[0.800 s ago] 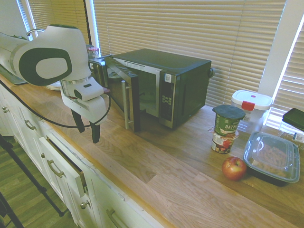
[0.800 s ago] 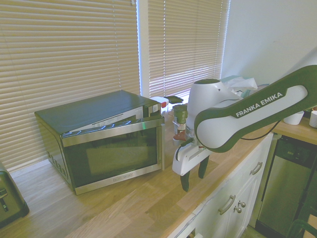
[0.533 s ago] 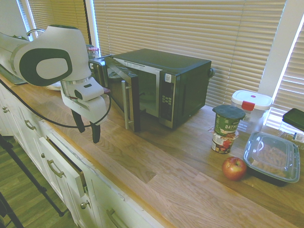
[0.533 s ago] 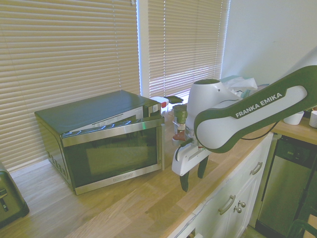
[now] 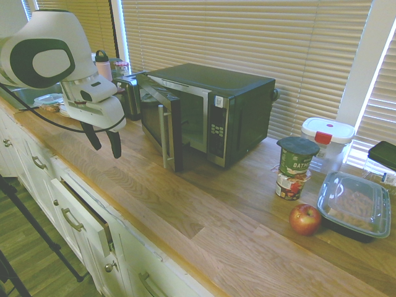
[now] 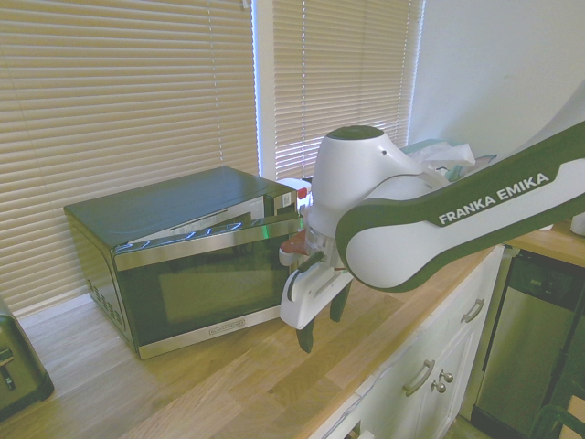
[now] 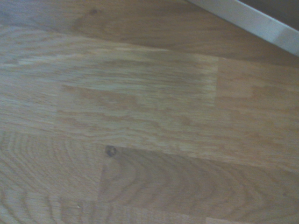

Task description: Close the microwave

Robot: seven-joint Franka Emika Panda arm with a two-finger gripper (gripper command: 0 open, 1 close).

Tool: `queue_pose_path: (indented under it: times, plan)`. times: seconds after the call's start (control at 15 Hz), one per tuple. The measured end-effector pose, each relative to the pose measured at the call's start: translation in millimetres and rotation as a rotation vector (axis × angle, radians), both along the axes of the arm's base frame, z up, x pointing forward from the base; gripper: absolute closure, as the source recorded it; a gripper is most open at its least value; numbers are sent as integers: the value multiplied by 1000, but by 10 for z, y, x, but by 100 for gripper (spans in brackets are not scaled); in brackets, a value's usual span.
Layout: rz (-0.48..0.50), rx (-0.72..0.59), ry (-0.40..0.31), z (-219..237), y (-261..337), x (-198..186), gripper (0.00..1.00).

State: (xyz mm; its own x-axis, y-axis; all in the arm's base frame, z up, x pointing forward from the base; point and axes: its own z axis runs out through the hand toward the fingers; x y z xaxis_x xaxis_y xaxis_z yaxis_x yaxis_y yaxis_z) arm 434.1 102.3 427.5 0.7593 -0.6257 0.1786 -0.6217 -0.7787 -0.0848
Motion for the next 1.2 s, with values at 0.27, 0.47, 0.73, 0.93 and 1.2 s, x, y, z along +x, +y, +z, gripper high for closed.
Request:
queue_pose_path:
  times: [0.27,0.47,0.73,0.93,1.2]
  plan:
    - [-14,4,-37,330,116,143,0]
    - [-42,23,-56,522,17,433,0]
    - [-85,32,-26,566,-92,1021,0]
    - [-119,35,-1,561,-96,1392,0]
    - [-181,47,-4,638,-349,1853,0]
